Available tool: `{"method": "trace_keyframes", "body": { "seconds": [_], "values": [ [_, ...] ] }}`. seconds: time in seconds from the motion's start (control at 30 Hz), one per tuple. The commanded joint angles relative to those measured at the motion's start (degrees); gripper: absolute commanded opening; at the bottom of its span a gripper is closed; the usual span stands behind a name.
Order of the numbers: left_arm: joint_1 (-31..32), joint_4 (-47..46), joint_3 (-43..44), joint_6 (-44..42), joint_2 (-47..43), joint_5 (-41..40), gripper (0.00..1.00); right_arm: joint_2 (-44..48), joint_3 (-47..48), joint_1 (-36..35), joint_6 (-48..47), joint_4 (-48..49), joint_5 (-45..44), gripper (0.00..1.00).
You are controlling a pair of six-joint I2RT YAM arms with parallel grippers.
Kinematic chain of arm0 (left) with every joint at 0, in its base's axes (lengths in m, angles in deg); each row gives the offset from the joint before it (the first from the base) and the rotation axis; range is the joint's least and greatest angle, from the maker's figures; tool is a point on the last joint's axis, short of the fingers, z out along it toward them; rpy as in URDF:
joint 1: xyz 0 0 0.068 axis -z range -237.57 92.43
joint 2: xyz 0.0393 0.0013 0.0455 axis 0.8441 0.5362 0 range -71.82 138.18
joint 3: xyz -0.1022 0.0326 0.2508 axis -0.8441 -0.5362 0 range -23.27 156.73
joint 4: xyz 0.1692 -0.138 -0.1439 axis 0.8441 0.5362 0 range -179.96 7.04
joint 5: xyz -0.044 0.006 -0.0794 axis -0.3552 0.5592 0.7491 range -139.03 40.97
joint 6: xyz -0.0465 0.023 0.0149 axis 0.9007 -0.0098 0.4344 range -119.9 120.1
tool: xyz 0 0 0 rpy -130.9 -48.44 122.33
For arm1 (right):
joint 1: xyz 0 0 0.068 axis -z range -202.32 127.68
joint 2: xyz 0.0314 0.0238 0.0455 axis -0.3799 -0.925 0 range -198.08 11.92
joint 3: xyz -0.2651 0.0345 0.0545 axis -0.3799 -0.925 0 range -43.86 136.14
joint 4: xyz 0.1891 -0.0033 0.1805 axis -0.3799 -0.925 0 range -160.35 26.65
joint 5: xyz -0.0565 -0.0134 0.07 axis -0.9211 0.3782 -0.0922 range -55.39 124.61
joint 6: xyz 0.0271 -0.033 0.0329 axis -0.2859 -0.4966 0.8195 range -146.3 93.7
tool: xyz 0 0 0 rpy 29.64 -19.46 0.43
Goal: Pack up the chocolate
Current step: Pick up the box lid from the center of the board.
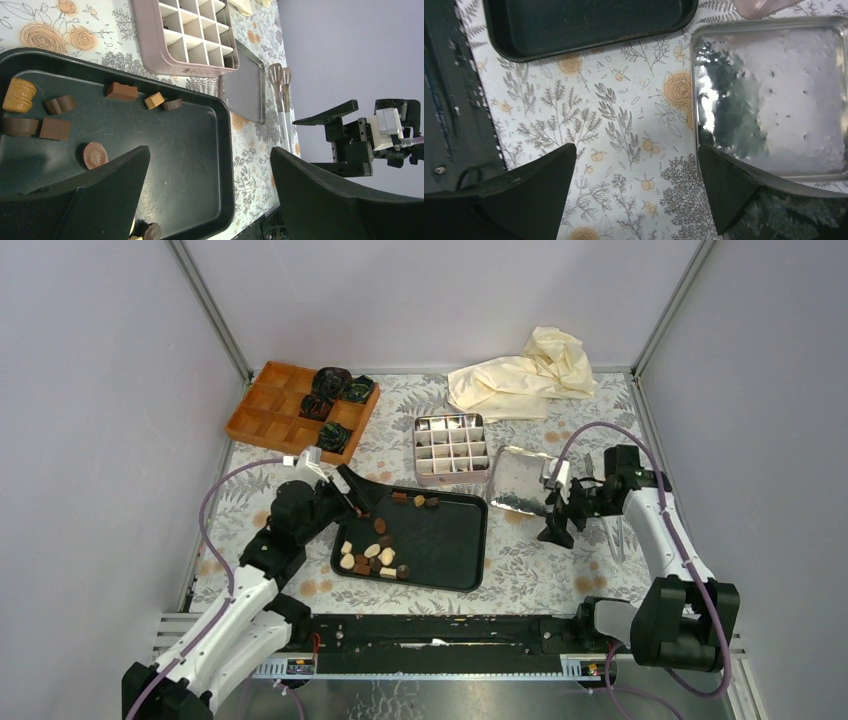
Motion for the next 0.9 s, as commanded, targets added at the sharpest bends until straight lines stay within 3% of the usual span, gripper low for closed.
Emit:
{"method": "trace_keyframes", "body": {
  "seconds": [0.0, 0.17, 0.27, 0.4, 0.5, 0.87],
  "values": [
    [-0.33, -9.15, -0.05, 1.37, 3.97, 0.94, 0.99, -1.46, -1.15, -4.33, 3.36, 10.51, -6.78, 1.00],
    [-0.33, -8.41, 2.24, 2.56, 8.78, 3.23, 0.99, -7.30, -1.01, -10.95, 7.97, 19.69, -16.86, 0.92],
    [-0.35, -6.90, 2.56, 3.37, 9.17, 3.23, 0.98, -10.79, -0.50, -14.90, 11.57, 23.46, -21.92, 0.80],
    [-0.33, -5.83, 1.43, 4.73, 6.95, 2.01, 0.98, -15.17, 0.17, -18.52, 14.29, 25.63, -25.04, 0.55],
    [-0.37, -5.01, 0.00, 6.01, 4.38, 0.67, 0.98, -17.43, 0.46, -20.02, 15.75, 27.26, -27.50, 0.44],
    [-0.33, -1.80, -3.34, 10.05, -2.35, -0.63, 0.98, -22.78, 1.83, -22.49, 18.67, 29.85, -33.20, 0.34]
  ]
}}
